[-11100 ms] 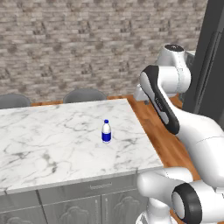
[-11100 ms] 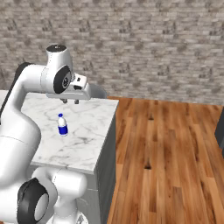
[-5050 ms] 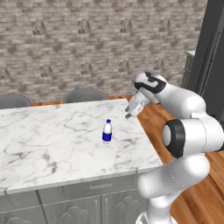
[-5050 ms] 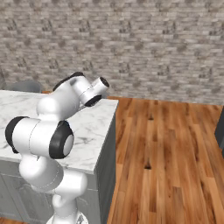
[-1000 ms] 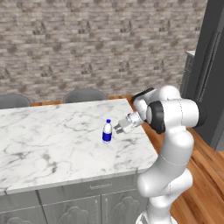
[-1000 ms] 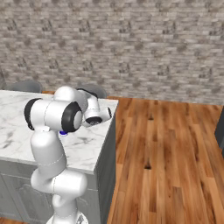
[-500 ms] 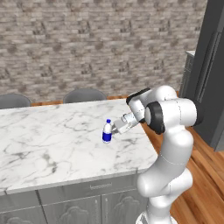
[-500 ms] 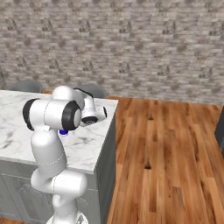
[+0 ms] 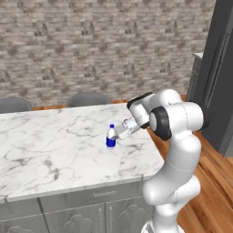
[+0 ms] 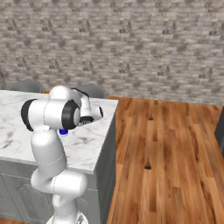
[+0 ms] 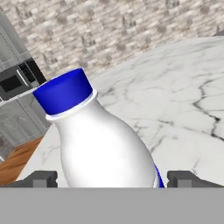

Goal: Pick the bottled water from the counter and place it in the open cabinet.

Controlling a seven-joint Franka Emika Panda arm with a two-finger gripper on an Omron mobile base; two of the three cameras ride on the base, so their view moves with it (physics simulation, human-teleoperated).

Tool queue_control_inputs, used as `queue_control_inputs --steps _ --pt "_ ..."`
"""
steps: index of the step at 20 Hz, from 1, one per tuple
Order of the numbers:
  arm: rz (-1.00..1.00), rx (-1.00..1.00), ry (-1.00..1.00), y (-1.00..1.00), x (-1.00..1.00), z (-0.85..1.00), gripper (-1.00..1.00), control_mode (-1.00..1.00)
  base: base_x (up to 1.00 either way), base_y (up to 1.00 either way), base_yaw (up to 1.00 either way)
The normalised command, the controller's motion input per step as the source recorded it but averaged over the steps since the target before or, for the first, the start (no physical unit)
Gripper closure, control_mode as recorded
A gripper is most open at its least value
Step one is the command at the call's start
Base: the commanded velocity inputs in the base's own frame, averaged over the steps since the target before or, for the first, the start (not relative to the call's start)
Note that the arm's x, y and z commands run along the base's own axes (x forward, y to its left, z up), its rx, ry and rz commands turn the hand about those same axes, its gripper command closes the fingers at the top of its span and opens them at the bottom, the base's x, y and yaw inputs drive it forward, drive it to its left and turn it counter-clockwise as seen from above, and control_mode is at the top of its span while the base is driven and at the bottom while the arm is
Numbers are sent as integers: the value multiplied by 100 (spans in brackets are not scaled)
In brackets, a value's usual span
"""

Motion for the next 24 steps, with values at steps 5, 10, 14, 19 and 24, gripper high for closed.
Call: queue_control_inputs --steps 5,10,14,19,24 --pt "0 0 0 9 0 0 -100 -100 0 0 0" --pt "0 0 0 0 0 0 -100 -100 0 0 0" --pt "0 0 0 0 0 0 100 -100 0 0 0" --pt "0 0 0 0 0 0 100 -100 0 0 0" --pt "0 0 0 0 0 0 100 -100 0 0 0"
